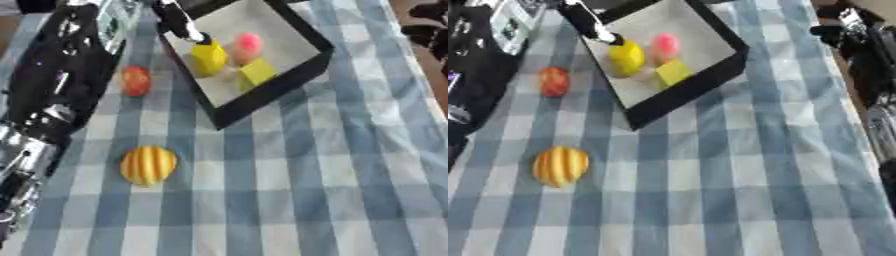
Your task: Pick up objects on the table and place them in the box.
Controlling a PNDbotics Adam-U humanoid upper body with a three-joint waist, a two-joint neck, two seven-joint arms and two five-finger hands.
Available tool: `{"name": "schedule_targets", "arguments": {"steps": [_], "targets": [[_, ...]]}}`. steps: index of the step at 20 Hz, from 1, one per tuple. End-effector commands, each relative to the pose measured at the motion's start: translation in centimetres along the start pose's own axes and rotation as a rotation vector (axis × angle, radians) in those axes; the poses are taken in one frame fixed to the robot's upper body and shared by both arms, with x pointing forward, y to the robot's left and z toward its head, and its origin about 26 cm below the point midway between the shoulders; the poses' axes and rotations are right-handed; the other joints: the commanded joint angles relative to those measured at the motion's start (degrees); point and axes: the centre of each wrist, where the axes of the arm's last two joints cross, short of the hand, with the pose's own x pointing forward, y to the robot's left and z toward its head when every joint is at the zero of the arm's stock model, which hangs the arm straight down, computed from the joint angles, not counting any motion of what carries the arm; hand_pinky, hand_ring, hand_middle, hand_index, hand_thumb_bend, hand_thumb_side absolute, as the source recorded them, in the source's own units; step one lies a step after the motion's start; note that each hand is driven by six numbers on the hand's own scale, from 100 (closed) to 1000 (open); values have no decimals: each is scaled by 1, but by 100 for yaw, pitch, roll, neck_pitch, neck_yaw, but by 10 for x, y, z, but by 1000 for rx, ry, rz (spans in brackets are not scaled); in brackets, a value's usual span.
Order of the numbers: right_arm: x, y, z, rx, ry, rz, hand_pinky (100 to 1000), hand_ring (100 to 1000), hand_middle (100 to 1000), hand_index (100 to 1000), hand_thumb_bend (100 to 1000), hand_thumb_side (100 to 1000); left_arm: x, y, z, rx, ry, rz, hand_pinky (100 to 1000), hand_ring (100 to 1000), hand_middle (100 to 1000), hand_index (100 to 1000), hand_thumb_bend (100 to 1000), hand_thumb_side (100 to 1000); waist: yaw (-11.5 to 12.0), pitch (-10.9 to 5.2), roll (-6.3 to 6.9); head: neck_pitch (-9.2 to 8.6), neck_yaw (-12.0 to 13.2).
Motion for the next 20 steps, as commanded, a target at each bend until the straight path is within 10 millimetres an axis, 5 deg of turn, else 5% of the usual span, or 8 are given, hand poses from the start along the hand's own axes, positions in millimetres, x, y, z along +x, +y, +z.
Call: {"name": "schedule_targets", "arguments": {"steps": [1, 5, 8, 20], "targets": [[10, -11, -1, -13, -25, 39, 921, 790, 809, 768, 100, 752, -29, 26, 38, 24, 34, -14, 780, 798, 764, 863, 616, 317, 20, -391, 48, 22, -57], [10, -12, -1, -12, -24, 45, 920, 790, 809, 768, 100, 753, -59, 25, 77, -72, 135, 115, 788, 805, 771, 866, 621, 324, 37, -387, 49, -2, -63], [10, -13, -1, -14, -25, 48, 920, 790, 810, 768, 100, 754, -72, 16, 87, -136, 198, 173, 786, 804, 771, 866, 617, 329, 31, -375, 31, -20, -53], [10, -10, -1, -9, -24, 48, 920, 790, 810, 767, 100, 763, -94, -44, 72, -382, 318, 304, 794, 817, 783, 886, 640, 338, -71, -302, -14, -28, 11]]}}
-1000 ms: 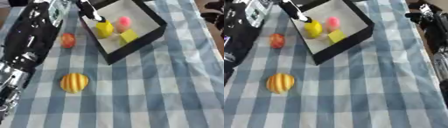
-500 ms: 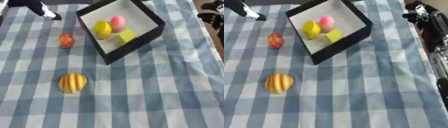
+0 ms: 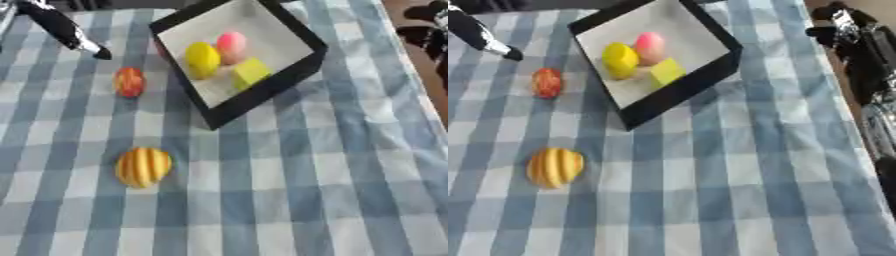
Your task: Pick up objects on the table and place them in the box.
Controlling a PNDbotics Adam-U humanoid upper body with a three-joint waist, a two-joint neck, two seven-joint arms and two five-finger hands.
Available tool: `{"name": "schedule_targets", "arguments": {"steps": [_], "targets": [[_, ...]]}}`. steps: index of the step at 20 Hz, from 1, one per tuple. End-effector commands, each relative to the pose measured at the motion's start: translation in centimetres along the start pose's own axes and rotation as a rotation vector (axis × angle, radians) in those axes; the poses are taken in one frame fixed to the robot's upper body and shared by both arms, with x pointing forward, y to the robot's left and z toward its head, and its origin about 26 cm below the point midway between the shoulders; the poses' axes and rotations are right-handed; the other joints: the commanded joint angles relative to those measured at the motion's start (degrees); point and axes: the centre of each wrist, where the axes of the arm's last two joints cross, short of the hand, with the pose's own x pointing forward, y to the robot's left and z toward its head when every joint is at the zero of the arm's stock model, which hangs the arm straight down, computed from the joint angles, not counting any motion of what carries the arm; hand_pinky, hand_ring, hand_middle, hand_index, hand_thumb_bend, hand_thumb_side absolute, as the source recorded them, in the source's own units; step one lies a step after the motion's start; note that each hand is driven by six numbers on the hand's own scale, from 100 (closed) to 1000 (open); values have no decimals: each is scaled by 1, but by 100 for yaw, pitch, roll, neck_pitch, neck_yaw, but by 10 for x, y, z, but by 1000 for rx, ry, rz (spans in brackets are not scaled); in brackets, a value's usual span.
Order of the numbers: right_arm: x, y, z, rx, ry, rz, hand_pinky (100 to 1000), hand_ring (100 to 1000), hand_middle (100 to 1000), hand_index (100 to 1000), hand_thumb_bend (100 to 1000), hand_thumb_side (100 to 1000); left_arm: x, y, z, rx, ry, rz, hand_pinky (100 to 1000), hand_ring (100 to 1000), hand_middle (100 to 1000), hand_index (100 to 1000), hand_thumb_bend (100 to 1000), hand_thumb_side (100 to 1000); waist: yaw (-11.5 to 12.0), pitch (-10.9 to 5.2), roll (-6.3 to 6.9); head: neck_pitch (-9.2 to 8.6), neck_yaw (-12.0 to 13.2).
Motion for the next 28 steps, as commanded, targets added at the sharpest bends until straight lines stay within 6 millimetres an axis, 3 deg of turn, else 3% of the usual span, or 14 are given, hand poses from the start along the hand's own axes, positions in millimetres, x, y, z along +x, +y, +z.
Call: {"name": "schedule_targets", "arguments": {"steps": [1, 8, 15, 22, 28], "targets": [[10, -7, -3, -4, -28, 26, 920, 790, 810, 767, 100, 764, -9, 2, -3, -15, 36, 15, 792, 815, 781, 884, 636, 336, -13, -294, -15, -21, 43], [9, -4, -3, 2, -24, 25, 920, 790, 809, 766, 100, 768, -4, -14, -22, -46, -39, 97, 772, 803, 765, 882, 638, 342, -36, -261, -25, -15, 60], [8, -2, -3, 9, -21, 21, 919, 789, 807, 765, 100, 770, 10, -20, -35, -104, -35, 40, 779, 808, 770, 878, 634, 308, -52, -260, -17, -12, 108], [6, -2, -2, 10, -14, 25, 919, 789, 807, 765, 100, 774, 9, -26, -40, -154, 13, -45, 787, 810, 765, 852, 533, 199, -46, -258, 2, 17, 125], [5, -3, -2, 12, -12, 27, 920, 789, 808, 766, 100, 774, 13, -21, -38, -165, 26, -91, 748, 767, 717, 743, 436, 217, -27, -270, -8, 30, 139]]}}
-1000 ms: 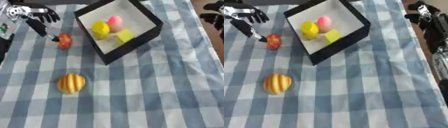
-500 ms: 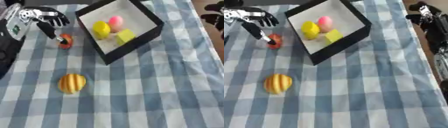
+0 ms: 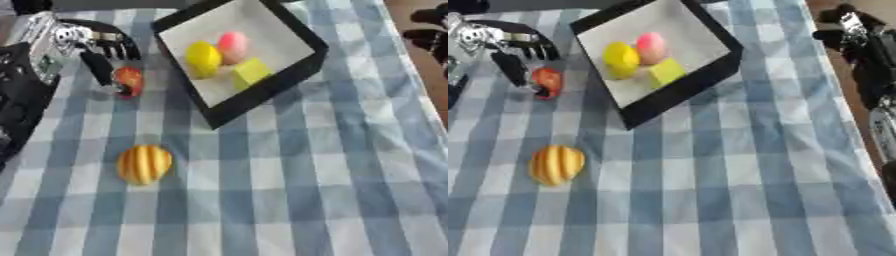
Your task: Pick up objects on the table and place them in the box.
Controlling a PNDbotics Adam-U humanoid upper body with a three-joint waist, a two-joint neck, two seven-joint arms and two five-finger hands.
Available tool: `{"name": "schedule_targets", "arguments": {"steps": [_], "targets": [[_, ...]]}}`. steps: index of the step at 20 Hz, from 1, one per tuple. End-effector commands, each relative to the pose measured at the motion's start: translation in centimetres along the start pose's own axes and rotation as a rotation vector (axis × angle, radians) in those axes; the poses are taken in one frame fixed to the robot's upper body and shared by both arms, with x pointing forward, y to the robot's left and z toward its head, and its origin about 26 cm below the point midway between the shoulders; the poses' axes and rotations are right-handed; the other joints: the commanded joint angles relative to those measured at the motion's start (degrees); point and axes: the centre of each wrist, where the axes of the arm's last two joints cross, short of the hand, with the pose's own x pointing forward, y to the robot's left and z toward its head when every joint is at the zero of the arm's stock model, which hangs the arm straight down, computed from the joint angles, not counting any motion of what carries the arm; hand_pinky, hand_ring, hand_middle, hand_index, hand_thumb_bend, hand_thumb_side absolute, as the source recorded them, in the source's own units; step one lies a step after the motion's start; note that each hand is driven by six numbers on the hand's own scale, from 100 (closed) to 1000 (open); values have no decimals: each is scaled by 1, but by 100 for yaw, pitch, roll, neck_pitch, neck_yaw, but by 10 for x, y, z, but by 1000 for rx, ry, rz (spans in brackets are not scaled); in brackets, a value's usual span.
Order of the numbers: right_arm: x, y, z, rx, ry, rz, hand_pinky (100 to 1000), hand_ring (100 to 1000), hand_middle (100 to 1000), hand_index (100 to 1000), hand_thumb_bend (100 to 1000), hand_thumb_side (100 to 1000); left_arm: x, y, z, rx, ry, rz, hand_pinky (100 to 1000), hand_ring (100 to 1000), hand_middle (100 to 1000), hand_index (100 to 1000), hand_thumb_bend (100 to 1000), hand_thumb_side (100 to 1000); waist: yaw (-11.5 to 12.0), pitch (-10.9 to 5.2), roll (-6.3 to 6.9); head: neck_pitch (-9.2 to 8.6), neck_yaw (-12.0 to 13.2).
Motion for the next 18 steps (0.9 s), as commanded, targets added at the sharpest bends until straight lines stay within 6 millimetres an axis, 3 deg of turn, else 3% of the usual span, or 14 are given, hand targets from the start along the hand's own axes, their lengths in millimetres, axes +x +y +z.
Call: {"name": "schedule_targets", "arguments": {"steps": [1, 4, 7, 13, 18], "targets": [[6, -6, -2, 2, -17, 25, 920, 789, 808, 766, 100, 774, 0, 15, 11, 25, 27, -47, 745, 763, 711, 733, 395, 204, 10, -272, -9, 24, 28], [6, -6, -1, 2, -15, 25, 920, 789, 808, 766, 100, 773, 4, 19, 14, 36, 17, -60, 740, 753, 691, 702, 278, 100, 10, -278, -9, 28, 34], [6, -6, -2, 2, -18, 25, 920, 789, 808, 766, 100, 769, 8, 25, 19, 44, 7, -75, 736, 744, 670, 671, 197, 100, 9, -286, -5, 39, 22], [10, -8, -3, 6, -31, 24, 920, 789, 807, 765, 100, 759, 33, 58, 43, 182, -60, -114, 724, 731, 655, 665, 180, 100, 5, -309, -1, 63, 6], [16, -8, -6, 7, -53, 9, 919, 789, 808, 765, 100, 745, 82, 97, 63, 369, -137, -190, 725, 724, 651, 672, 201, 100, -27, -338, -11, 64, 52]]}}
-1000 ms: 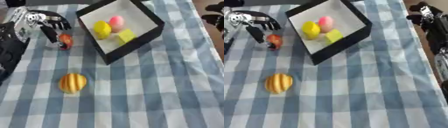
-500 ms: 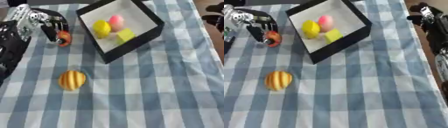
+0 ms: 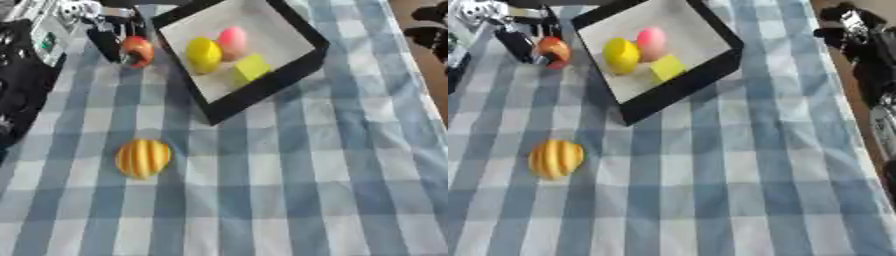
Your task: Pick up objects on the table and place them in the box.
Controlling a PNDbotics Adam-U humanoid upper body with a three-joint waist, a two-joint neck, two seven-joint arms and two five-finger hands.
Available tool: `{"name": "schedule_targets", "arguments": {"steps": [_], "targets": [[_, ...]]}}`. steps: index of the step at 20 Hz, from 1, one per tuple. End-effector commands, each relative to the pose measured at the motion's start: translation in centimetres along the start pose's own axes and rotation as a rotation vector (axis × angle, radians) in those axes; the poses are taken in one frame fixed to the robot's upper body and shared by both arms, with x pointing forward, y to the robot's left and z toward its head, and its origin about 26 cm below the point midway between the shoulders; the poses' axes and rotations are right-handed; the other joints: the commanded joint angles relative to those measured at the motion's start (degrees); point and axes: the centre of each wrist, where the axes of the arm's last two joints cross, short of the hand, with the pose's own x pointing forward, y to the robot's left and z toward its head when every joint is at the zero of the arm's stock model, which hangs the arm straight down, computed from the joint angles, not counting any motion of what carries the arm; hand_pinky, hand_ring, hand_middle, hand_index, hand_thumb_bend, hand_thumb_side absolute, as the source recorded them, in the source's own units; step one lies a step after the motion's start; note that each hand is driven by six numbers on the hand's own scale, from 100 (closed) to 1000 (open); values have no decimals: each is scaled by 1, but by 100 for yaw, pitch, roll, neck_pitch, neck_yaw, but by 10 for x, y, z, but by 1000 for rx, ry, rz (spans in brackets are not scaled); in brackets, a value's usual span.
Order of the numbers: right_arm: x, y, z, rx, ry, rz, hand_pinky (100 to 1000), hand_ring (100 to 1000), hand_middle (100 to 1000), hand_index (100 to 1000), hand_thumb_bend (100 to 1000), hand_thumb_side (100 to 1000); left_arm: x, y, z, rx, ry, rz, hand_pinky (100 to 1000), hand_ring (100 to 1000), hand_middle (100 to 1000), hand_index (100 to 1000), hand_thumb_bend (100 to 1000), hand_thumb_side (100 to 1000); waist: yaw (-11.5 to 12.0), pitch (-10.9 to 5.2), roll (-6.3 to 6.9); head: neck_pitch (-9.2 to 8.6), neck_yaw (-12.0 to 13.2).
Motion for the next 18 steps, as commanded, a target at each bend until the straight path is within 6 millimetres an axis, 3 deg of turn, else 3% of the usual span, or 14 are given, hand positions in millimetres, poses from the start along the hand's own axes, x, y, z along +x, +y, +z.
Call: {"name": "schedule_targets", "arguments": {"steps": [1, 5, 11, 15, 18], "targets": [[16, -7, -5, 3, -50, 17, 919, 789, 808, 765, 100, 743, 24, 35, 5, 127, -33, -45, 724, 722, 650, 673, 204, 100, -28, -342, -12, 12, 62], [20, -4, -9, 1, -64, -1, 919, 790, 808, 766, 100, 740, 56, 42, -17, 219, -75, -61, 716, 713, 645, 673, 222, 100, -107, -335, -14, -19, 167], [21, -2, -12, -34, -50, -18, 920, 793, 813, 771, 100, 748, 79, 20, -55, 208, -91, -67, 723, 717, 651, 679, 263, 100, -184, -300, 27, -40, 257], [21, 1, -13, -44, -40, -18, 920, 791, 811, 768, 100, 753, 87, 1, -73, 144, -96, -102, 746, 742, 687, 715, 382, 100, -217, -291, 47, -50, 267], [21, 1, -13, -42, -36, -17, 920, 790, 811, 767, 100, 753, 87, -5, -75, 149, -89, -112, 797, 807, 765, 850, 547, 242, -223, -294, 47, -46, 257]]}}
